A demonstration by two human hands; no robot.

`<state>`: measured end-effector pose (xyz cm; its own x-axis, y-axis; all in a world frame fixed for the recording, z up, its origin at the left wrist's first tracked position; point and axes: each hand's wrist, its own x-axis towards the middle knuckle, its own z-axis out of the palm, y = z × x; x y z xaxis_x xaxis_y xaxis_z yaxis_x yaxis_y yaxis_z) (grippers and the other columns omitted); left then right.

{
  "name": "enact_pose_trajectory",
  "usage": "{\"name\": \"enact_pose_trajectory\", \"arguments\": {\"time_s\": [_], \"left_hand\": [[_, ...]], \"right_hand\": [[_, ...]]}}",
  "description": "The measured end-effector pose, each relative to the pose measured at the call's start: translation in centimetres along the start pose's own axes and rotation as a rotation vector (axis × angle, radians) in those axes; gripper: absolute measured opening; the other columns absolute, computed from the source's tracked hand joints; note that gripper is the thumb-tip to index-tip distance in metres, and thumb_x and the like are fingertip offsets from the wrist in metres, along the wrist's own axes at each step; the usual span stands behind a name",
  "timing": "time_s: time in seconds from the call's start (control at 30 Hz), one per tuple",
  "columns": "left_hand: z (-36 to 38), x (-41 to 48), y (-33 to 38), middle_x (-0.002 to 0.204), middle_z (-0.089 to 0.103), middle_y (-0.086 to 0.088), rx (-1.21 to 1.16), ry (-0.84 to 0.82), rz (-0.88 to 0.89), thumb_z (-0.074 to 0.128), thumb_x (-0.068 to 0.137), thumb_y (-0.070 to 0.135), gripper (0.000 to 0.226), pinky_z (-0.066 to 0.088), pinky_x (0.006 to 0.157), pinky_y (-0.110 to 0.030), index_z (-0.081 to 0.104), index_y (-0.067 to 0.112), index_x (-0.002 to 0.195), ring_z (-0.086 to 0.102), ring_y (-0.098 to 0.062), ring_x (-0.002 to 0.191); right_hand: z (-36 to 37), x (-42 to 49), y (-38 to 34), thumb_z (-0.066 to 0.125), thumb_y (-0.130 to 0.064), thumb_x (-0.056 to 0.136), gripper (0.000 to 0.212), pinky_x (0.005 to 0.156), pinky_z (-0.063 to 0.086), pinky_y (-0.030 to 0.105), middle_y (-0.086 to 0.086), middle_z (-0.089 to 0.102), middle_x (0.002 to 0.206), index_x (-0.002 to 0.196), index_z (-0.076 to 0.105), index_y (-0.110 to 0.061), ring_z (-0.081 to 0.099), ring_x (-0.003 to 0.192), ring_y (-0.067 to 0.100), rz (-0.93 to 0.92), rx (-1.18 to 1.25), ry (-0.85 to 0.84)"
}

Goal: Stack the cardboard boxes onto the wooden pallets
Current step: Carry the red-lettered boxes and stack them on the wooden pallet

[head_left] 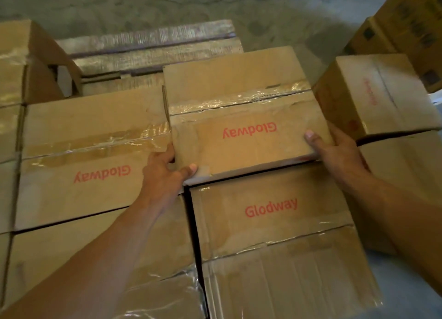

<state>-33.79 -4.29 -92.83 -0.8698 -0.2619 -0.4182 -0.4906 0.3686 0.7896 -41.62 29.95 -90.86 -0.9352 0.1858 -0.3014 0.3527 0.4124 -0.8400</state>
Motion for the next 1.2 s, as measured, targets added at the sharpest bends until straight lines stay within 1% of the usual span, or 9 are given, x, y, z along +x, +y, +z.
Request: {"name": "enact_pose_trajectory", "arguments": {"time_s": [0.03,0.13,0.23,0.33,0.5,0.67,0.9,1.03,1.2], "left_hand": [[0.3,0.0,-0.2,0.127,0.047,-0.008,0.051,0.018,-0.018,0.08,0.084,0.037,0.063,0.052,0.084,-0.017,0.057,0.032,0.142,0.047,-0.03,0.125],[0.5,0.1,0.0,0.125,0.03,0.001,0.233,0.067,-0.082,0.076,0.083,0.051,0.08,0.035,0.113,-0.048,0.041,0.034,0.153,0.032,-0.032,0.134],[0.8,0.1,0.7,0.124,0.022,-0.002,0.358,0.052,-0.119,0.072,0.085,0.055,0.083,0.028,0.108,-0.049,0.03,0.042,0.155,0.026,-0.033,0.13],[1.5,0.1,0.7,0.12,0.021,-0.001,0.508,0.071,-0.091,0.074,0.08,0.058,0.095,0.027,0.103,-0.049,0.015,0.055,0.154,0.028,-0.032,0.12],[2.0,0.3,0.2,0.13,0.025,-0.009,0.526,0.104,-0.136,0.078,0.075,0.06,0.108,0.028,0.104,-0.052,0.007,0.056,0.155,0.029,-0.034,0.121],[2.4,0.2,1.5,0.13,0.028,-0.009,0.548,0.133,-0.119,0.079,0.078,0.052,0.104,0.028,0.102,-0.05,0.011,0.054,0.156,0.03,-0.033,0.121],[8.3,0.4,9.1,0.118,0.064,-0.008,0.392,0.141,0.366,0.067,0.094,0.033,0.051,0.038,0.085,-0.026,0.059,0.019,0.142,0.063,-0.022,0.103],[16.9,0.3,16.9,0.115,0.069,-0.005,0.376,-0.015,0.585,0.061,0.091,0.042,0.046,0.038,0.085,-0.021,0.068,0.017,0.129,0.066,-0.018,0.1],[28.8,-0.3,21.1,0.122,0.067,-0.008,0.493,-0.245,0.713,0.06,0.092,0.05,0.054,0.049,0.093,-0.035,0.064,0.017,0.134,0.063,-0.023,0.11]], "right_hand": [[0.1,0.3,0.3,0.065,-0.039,0.096,0.05,0.094,0.038,0.028,-0.007,0.059,0.125,0.142,0.055,-0.022,0.051,0.116,0.011,0.003,-0.019,-0.007],[0.6,1.1,1.0,0.063,-0.043,0.096,0.053,0.096,0.037,0.031,-0.005,0.056,0.128,0.144,0.053,-0.021,0.048,0.118,0.014,0.027,-0.106,-0.028],[0.8,1.9,1.5,0.063,-0.053,0.094,0.062,0.106,0.041,0.042,0.002,0.056,0.139,0.145,0.05,-0.021,0.05,0.128,0.024,0.063,-0.212,-0.07],[1.2,2.6,1.9,0.065,-0.048,0.093,0.059,0.105,0.042,0.042,0.002,0.059,0.134,0.142,0.054,-0.017,0.053,0.127,0.029,0.094,-0.298,-0.101],[1.6,3.3,2.5,0.064,-0.051,0.093,0.066,0.112,0.037,0.053,0.012,0.053,0.145,0.146,0.048,-0.015,0.048,0.134,0.037,0.147,-0.396,-0.104],[1.6,3.5,2.8,0.062,-0.064,0.088,0.077,0.115,0.031,0.061,0.015,0.051,0.147,0.148,0.045,-0.018,0.044,0.137,0.041,0.179,-0.481,-0.06],[-3.7,0.3,1.9,0.059,-0.053,0.096,0.069,0.117,0.031,0.051,0.012,0.05,0.15,0.15,0.042,-0.014,0.042,0.14,0.035,0.167,-0.302,0.253],[-10.9,-1.7,5.0,0.055,-0.053,0.098,0.065,0.113,0.036,0.043,0.011,0.049,0.151,0.15,0.044,-0.015,0.043,0.139,0.034,0.282,-0.201,0.437],[-17.0,-4.2,12.6,0.055,-0.052,0.098,0.067,0.107,0.039,0.042,0.01,0.045,0.154,0.153,0.04,-0.018,0.044,0.138,0.032,0.471,-0.041,0.601]]}}
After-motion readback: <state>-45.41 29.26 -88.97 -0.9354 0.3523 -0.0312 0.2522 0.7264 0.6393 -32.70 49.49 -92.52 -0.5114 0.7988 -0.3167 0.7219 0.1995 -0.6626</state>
